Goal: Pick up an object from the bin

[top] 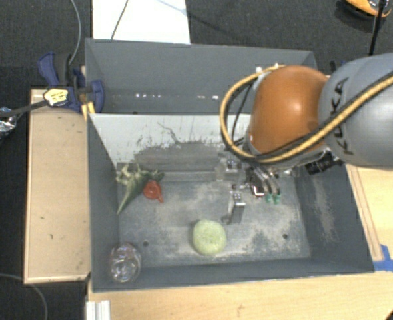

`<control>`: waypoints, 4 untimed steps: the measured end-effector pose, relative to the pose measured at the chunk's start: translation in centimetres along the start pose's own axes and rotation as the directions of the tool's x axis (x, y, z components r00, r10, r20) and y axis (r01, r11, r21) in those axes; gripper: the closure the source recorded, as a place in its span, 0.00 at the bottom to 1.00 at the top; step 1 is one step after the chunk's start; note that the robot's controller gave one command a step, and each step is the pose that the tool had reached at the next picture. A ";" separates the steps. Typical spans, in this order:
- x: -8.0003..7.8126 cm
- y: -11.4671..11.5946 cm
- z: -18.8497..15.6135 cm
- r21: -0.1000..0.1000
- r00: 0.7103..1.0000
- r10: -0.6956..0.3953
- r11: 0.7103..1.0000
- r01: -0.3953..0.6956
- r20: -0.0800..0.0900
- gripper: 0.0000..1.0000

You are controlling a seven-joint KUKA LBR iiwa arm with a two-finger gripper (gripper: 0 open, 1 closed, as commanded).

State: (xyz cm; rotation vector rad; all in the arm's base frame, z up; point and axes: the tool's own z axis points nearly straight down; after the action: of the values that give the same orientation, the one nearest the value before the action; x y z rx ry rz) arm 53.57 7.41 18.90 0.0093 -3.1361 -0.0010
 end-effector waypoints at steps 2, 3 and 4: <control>1.4 -0.4 2.9 0.000 0.998 -0.061 0.998 0.061 0.012 0.00; 3.3 0.4 7.6 0.002 0.966 -0.260 0.966 0.260 0.010 0.00; 4.8 1.7 11.6 0.002 0.995 -0.096 0.995 0.096 0.013 1.00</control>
Offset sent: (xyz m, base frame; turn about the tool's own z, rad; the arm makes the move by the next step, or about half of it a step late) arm -0.0555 -0.0140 -0.1116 -0.2102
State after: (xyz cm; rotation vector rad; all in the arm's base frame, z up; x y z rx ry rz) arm 48.69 9.05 7.37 0.1602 -3.1454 -0.0001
